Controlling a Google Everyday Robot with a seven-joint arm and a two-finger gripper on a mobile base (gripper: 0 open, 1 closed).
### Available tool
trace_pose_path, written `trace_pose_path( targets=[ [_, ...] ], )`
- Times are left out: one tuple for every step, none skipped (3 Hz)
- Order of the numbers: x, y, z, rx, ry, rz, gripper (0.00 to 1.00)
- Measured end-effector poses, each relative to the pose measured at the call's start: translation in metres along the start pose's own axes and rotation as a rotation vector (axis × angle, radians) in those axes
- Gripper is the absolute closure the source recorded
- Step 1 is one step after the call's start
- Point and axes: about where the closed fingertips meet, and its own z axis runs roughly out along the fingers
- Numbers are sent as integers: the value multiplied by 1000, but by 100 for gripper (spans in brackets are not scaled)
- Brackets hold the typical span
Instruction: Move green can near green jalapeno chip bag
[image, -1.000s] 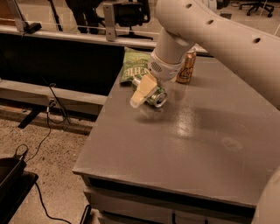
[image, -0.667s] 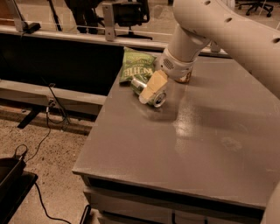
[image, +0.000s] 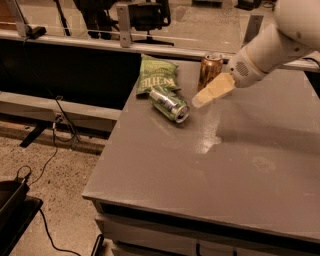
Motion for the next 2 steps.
trace_pose_path(
  targets=[
    [11, -14, -28, -54, -137, -32, 0],
    [13, -15, -32, -60, -152, -41, 0]
  ],
)
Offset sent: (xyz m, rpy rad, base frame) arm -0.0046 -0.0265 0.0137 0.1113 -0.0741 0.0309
